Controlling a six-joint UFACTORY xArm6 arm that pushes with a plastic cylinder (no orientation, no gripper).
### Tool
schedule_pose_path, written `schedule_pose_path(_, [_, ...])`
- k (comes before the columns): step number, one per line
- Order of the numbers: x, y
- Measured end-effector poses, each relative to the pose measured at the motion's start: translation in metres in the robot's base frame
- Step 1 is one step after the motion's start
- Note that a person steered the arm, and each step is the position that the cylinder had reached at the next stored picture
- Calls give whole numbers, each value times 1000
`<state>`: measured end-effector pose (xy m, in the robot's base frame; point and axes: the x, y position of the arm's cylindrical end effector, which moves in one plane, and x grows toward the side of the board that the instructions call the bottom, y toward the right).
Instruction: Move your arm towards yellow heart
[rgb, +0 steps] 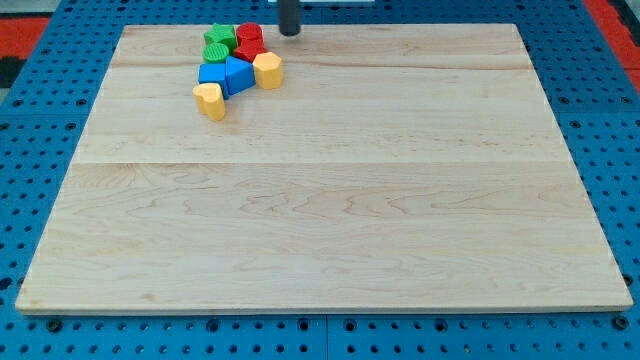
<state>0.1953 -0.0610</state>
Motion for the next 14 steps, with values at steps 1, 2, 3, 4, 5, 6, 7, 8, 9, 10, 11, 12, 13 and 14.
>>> schedule_pose_path(1, [5, -20])
schedule_pose_path(2, [16, -44])
schedule_pose_path(3, [21, -50])
schedule_pose_path(4, [21, 25])
schedule_pose_path(5, [43, 71])
schedule_pose_path(6, [90, 71])
schedule_pose_path(7, [122, 58])
schedule_pose_path(8, [141, 42])
schedule_pose_path(9, [153, 1])
schedule_pose_path(10, [176, -15])
schedule_pose_path(11, [186, -25])
schedule_pose_path(12, [183, -29])
schedule_pose_path(13, [172, -44])
schedule_pose_path(14, [188, -64])
